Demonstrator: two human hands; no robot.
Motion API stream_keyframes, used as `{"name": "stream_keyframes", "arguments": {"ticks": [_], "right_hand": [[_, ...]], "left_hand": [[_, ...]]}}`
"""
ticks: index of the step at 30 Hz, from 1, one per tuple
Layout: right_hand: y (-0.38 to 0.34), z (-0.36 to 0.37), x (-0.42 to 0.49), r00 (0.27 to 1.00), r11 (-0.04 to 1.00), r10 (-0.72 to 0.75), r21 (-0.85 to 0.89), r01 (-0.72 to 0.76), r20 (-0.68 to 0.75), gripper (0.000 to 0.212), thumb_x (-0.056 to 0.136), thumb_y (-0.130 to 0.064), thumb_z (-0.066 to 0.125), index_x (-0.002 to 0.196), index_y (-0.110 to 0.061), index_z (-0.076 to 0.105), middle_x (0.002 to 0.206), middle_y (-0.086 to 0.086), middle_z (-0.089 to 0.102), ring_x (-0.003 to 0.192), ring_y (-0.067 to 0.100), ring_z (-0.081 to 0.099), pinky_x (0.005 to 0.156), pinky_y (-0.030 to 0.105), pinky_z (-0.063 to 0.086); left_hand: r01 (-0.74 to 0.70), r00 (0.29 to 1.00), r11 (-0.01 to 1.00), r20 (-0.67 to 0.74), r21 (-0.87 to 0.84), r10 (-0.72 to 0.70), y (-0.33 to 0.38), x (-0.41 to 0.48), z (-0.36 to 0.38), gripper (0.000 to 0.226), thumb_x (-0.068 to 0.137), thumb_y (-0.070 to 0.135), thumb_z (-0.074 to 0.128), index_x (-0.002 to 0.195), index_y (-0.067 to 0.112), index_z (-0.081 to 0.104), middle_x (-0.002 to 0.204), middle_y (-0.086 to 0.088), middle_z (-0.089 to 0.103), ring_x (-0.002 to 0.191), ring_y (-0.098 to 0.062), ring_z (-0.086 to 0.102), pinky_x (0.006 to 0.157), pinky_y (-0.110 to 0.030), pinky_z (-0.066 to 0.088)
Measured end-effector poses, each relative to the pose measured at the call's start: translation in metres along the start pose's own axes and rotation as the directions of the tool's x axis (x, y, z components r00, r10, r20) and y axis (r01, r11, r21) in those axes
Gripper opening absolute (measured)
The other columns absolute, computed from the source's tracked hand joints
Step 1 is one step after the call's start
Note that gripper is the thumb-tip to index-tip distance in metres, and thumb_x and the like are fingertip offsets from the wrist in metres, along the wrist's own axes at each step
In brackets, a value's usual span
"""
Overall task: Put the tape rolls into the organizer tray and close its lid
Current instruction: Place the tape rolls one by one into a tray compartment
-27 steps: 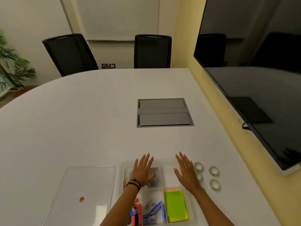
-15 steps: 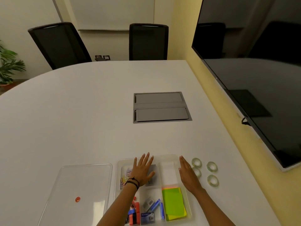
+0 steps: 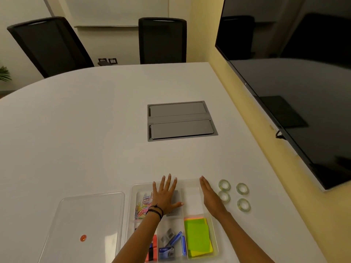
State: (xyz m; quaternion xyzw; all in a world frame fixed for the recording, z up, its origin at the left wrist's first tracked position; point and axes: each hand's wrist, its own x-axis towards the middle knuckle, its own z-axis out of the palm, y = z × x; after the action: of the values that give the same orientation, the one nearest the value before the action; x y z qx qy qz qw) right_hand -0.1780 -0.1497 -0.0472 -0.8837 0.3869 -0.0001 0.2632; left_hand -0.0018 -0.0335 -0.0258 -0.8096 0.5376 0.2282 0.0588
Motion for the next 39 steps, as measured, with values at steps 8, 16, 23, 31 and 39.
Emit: {"name": "stream_keyframes", "arguments": {"ticks": [8, 16, 23, 31, 39], "right_hand": [[-0.002, 0.002, 0.014, 1.0, 1.0, -0.008, 0.0, 0.008, -0.021, 0.073, 0.079, 0.023, 0.024, 0.142, -0.005, 0.001, 0.156, 0.01, 0.0, 0.143, 0.018, 0.002, 0.084, -0.014, -0.014], [0.018, -0.026, 0.02, 0.982, 0.994, 0.097, 0.074, -0.086, -0.163, 0.046, 0.089, 0.006, 0.038, 0.133, -0.007, 0.039, 0.148, 0.016, 0.03, 0.134, 0.029, 0.034, 0.11, 0.039, 0.033], [0.053, -0.041, 0.023, 0.903, 0.91, 0.414, 0.073, -0.408, -0.112, 0.042, 0.09, -0.011, 0.048, 0.131, -0.012, 0.041, 0.147, 0.023, 0.026, 0.131, 0.039, 0.032, 0.108, 0.045, 0.032], [0.062, -0.02, 0.021, 0.931, 0.932, 0.362, 0.037, -0.36, -0.052, 0.032, 0.092, -0.012, 0.046, 0.123, -0.013, 0.052, 0.137, 0.024, 0.036, 0.121, 0.04, 0.041, 0.101, 0.044, 0.039], [0.066, -0.012, 0.024, 0.921, 0.927, 0.372, 0.011, -0.374, -0.115, 0.039, 0.081, 0.01, 0.043, 0.109, -0.012, 0.059, 0.116, 0.021, 0.048, 0.103, 0.035, 0.049, 0.083, 0.039, 0.048]], "left_hand": [[-0.029, 0.999, 0.999, -0.024, -0.038, 0.028, 0.004, 0.006, 0.003, 0.13, 0.029, 0.088, -0.03, 0.143, 0.025, -0.022, 0.143, -0.004, -0.032, 0.141, -0.031, -0.017, 0.108, -0.059, -0.009], [-0.015, 0.999, 0.998, -0.029, -0.054, 0.013, 0.005, 0.005, -0.002, 0.135, 0.027, 0.087, -0.032, 0.145, 0.022, -0.017, 0.145, -0.004, -0.031, 0.141, -0.031, -0.016, 0.109, -0.06, -0.009], [0.017, 0.999, 0.999, -0.031, -0.034, -0.018, 0.002, 0.006, -0.002, 0.11, 0.06, 0.086, -0.014, 0.147, 0.021, 0.004, 0.151, -0.012, 0.01, 0.138, -0.037, 0.024, 0.102, -0.064, 0.012], [0.019, 1.0, 0.999, -0.014, -0.028, -0.019, 0.003, 0.011, 0.005, 0.1, 0.071, 0.079, -0.013, 0.145, 0.019, 0.018, 0.147, -0.011, 0.036, 0.131, -0.036, 0.039, 0.099, -0.063, 0.022], [0.005, 0.999, 1.0, 0.044, -0.009, -0.004, 0.001, 0.011, -0.001, 0.094, 0.078, 0.074, 0.029, 0.145, 0.025, -0.017, 0.153, -0.004, -0.023, 0.142, -0.028, -0.017, 0.108, -0.058, -0.013]]}}
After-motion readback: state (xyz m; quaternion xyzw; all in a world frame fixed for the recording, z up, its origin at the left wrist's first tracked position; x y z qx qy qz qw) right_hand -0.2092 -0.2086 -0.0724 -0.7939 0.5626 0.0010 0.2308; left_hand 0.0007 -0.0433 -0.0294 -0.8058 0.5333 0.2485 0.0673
